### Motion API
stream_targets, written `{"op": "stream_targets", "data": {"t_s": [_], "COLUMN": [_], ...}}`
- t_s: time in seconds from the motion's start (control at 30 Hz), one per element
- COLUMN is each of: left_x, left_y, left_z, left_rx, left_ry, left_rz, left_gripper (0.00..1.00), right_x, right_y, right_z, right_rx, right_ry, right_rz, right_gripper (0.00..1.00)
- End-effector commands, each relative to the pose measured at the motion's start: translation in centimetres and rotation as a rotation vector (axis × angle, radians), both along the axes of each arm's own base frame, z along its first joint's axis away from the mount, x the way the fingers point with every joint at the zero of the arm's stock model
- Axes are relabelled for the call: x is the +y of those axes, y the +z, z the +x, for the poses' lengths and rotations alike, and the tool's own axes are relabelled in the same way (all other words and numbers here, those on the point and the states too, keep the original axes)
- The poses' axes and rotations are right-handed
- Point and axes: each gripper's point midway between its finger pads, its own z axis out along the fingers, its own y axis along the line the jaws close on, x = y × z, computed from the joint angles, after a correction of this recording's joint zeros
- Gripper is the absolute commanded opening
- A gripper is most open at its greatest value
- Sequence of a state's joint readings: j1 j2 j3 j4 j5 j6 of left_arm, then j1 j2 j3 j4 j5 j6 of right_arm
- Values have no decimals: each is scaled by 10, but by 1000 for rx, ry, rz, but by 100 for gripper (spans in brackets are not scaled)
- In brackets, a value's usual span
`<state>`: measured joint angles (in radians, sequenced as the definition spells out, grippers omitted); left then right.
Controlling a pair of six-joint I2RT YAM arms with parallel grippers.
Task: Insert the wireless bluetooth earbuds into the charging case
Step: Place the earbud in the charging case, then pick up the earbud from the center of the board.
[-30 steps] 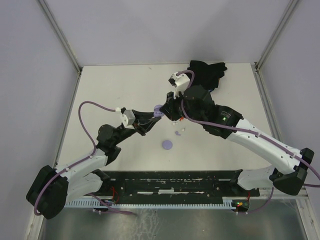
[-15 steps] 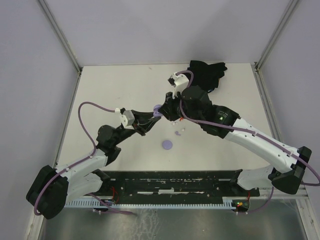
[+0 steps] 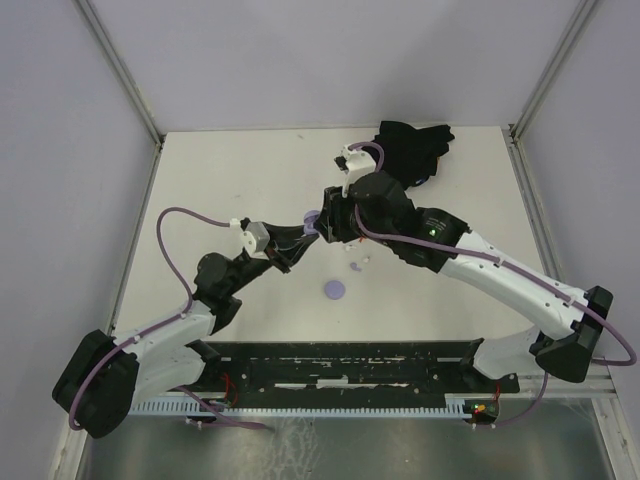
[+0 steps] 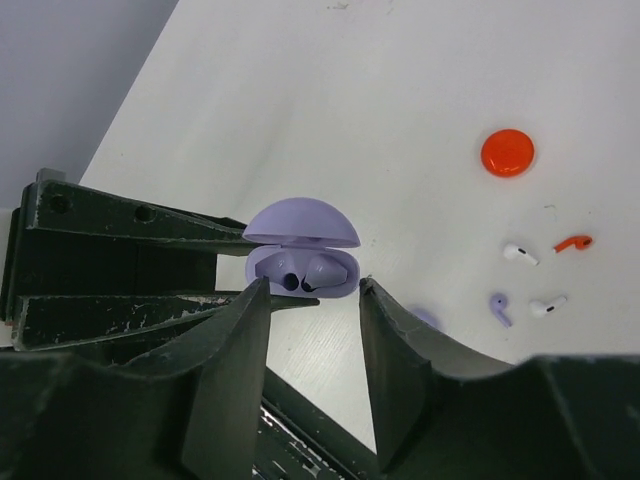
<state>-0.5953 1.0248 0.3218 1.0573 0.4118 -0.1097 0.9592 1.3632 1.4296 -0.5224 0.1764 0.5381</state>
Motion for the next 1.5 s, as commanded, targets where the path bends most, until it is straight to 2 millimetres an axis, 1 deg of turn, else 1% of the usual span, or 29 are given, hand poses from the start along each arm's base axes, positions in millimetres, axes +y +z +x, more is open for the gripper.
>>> {"op": "stream_targets", "data": {"t_s": [0.0,0.23,0.3,0.33,0.4,0.47,0.57,0.73,0.9,1.0,1.07,1.13,1.3,1.47], "left_x": [8,12,15,17,22,28,34,49,68,76,82,85,96,94], "left_y": [17,10,9,6,-1,-12,-28,-42,-53,-52,-47,-42,-34,-30], "left_z": [6,12,18,23,33,44,54,58,49,42,36,31,26,22], "left_rx": [-100,-91,-71,-48,4,68,153,252,305,302,278,247,188,157], "left_ry": [66,105,139,163,217,276,338,403,444,457,461,466,499,478], "left_rz": [-18,3,2,6,19,43,83,89,98,103,100,101,72,62], "left_gripper": [3,3,3,3,3,3,3,3,3,3,3,3,3,3], "right_x": [-7,-6,-9,-12,-21,-31,-43,-59,-68,-68,-67,-66,-60,-59], "right_y": [21,26,23,19,6,-12,-47,-96,-139,-164,-182,-195,-219,-246], "right_z": [9,11,13,16,22,28,34,44,51,51,51,52,55,54], "right_rx": [-6,-5,-5,3,39,70,133,216,299,353,391,419,468,534], "right_ry": [-81,-75,-73,-74,-87,-101,-97,-86,-26,27,59,80,107,122], "right_rz": [28,18,-1,-17,-64,-131,-233,-345,-461,-519,-561,-591,-622,-666], "right_gripper": [50,55,57,58,58,58,58,58,57,55,54,52,47,44]}}
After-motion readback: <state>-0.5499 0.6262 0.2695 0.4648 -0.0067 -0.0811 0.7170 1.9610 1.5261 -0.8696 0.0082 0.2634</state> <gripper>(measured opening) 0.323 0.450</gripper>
